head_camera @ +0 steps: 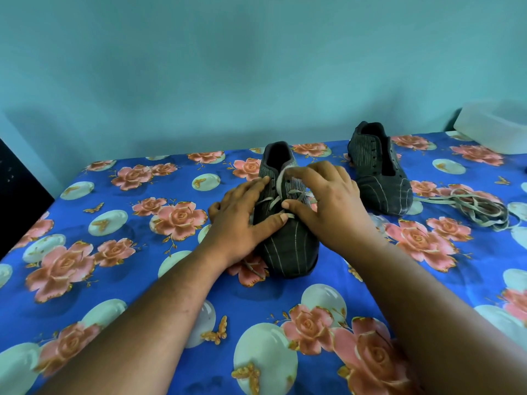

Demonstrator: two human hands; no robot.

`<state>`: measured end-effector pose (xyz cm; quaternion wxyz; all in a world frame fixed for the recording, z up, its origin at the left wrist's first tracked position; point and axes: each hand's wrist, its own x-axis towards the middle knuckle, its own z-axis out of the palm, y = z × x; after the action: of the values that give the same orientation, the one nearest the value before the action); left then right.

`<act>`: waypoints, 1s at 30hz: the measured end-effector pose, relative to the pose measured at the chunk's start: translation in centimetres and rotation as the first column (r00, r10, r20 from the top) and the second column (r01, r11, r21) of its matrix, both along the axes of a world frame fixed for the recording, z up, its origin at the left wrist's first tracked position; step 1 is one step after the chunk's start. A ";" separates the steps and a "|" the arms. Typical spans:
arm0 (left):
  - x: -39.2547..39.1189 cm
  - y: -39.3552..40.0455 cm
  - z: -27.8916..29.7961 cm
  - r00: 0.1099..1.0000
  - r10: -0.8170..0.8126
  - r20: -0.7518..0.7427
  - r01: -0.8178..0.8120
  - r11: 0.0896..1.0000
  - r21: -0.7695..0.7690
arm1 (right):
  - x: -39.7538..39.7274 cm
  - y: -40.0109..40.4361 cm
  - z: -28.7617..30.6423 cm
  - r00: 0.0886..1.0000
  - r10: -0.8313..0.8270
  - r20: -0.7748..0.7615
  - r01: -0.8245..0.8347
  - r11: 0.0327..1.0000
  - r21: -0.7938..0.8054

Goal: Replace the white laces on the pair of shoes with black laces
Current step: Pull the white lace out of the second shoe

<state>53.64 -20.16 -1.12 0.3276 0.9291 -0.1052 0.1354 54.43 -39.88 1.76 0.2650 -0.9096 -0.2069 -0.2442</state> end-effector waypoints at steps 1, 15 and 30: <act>0.0 0.0 0.0 1.000 0.000 -0.001 0.000 1.000 0.000 | -0.1 0.1 0.0 1.000 0.003 0.004 -0.003 1.000 -0.025; 0.0 0.1 0.0 1.000 -0.002 -0.004 0.001 1.000 -0.021 | -0.2 0.7 -0.3 0.987 -0.048 0.153 0.063 0.993 -0.097; -0.4 -0.1 0.5 1.000 0.001 -0.008 -0.001 1.000 0.004 | 1.1 -1.3 0.4 0.968 -0.248 -0.046 0.236 0.826 0.512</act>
<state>53.26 -20.22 -0.67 0.3260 0.9304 -0.1039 0.1319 55.50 -41.13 2.21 0.4624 -0.8218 -0.0204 -0.3323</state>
